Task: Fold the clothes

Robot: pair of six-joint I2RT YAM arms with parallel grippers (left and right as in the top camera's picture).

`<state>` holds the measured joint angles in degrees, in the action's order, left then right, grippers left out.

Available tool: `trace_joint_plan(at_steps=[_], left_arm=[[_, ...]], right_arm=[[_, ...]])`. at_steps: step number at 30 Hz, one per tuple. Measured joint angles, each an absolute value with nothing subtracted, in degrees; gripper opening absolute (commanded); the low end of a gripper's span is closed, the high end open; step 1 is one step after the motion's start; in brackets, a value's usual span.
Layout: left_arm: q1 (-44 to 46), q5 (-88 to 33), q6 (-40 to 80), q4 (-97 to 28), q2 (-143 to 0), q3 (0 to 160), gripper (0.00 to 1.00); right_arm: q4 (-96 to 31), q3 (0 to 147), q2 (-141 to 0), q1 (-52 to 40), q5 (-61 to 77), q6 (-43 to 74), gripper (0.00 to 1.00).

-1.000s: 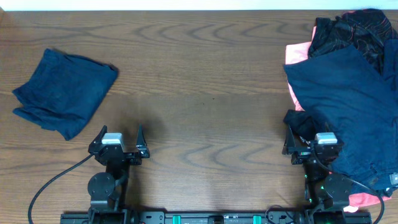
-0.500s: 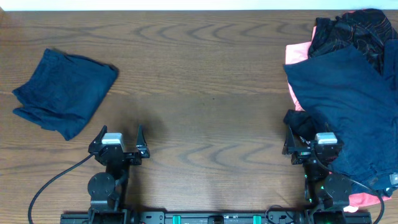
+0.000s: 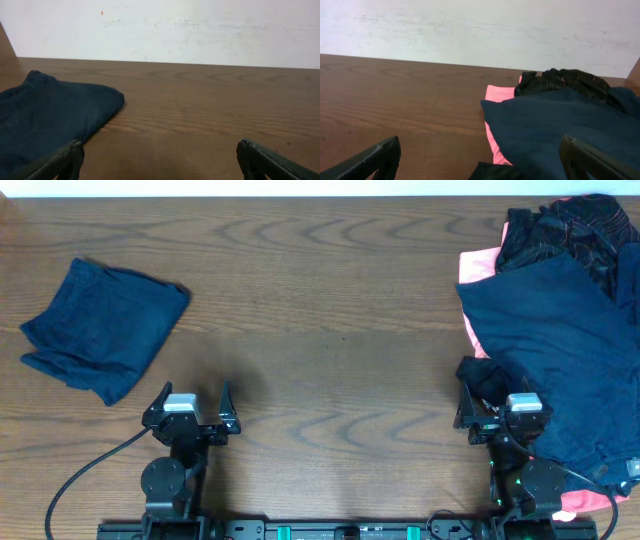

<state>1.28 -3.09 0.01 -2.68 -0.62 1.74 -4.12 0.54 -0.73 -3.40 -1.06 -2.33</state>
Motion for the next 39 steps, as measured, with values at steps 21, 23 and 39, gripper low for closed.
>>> trace_joint_plan(at_steps=[21, 23, 39], left_arm=[[1.3, -3.3, 5.4, -4.6, -1.8, 2.7, 0.98], [1.3, -3.5, 6.5, -7.4, -4.6, 4.9, 0.98], [1.3, -4.1, 7.9, -31.5, -45.5, 43.7, 0.98]], right_arm=[[-4.1, 0.6, -0.8, -3.4, -1.1, 2.9, 0.99], [-4.5, 1.4, -1.7, -3.4, -1.5, 3.5, 0.99], [-20.0, 33.3, -46.4, -3.3, -5.9, 4.0, 0.99]])
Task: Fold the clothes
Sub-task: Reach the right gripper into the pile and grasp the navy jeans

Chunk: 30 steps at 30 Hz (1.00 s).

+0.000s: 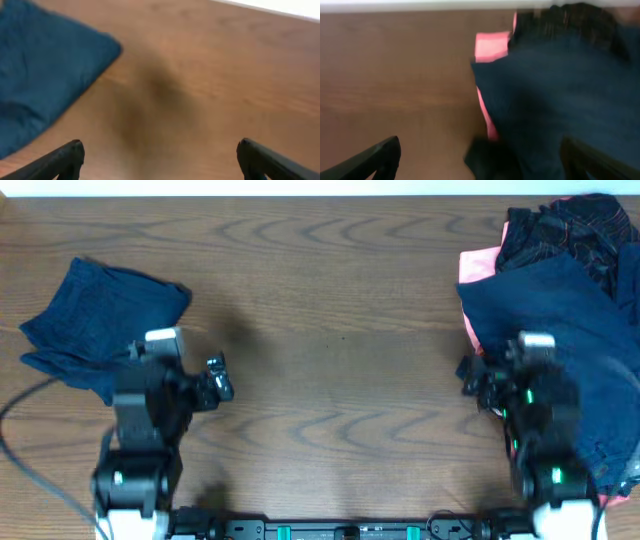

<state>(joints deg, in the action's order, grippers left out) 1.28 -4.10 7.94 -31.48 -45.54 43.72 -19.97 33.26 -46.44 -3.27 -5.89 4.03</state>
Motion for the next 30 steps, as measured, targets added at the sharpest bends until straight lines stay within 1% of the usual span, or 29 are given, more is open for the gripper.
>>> trace_joint_plan(at_steps=[5, 8, 13, 16, 18, 23, 29, 30], left_arm=[[1.3, -4.1, 7.9, -34.2, -53.2, 47.5, 0.98], [1.3, -4.1, 7.9, -34.5, -56.0, 47.5, 0.98], [1.3, -4.1, 7.9, -34.5, -58.3, 47.5, 0.98], [1.3, -4.1, 7.9, -34.5, -58.4, 47.5, 0.98], [1.3, -4.1, 7.9, -34.5, -58.4, 47.5, 0.98], [1.3, -4.1, 7.9, -34.5, -58.4, 47.5, 0.98], [1.3, -4.1, 7.9, -34.5, -58.4, 47.5, 0.98], [1.3, -4.1, 7.9, -34.5, -58.4, 47.5, 0.98]], right_arm=[[-31.8, 49.1, -68.7, -1.5, -9.8, 4.0, 0.99], [-32.4, 55.5, -80.1, -0.8, -12.3, 3.8, 0.99], [-28.3, 57.5, -91.9, -0.6, -13.7, 3.0, 0.93], [-28.1, 57.5, -96.7, -0.6, -14.5, 2.3, 0.86], [-28.1, 57.5, -98.5, -0.6, -16.0, 2.2, 0.85], [-28.1, 57.5, -101.9, -0.6, -21.0, 1.8, 0.71], [-27.5, 57.5, -102.6, -0.6, -24.6, 2.0, 0.48], [-27.4, 57.5, -102.6, -0.6, -24.8, 2.1, 0.47]])
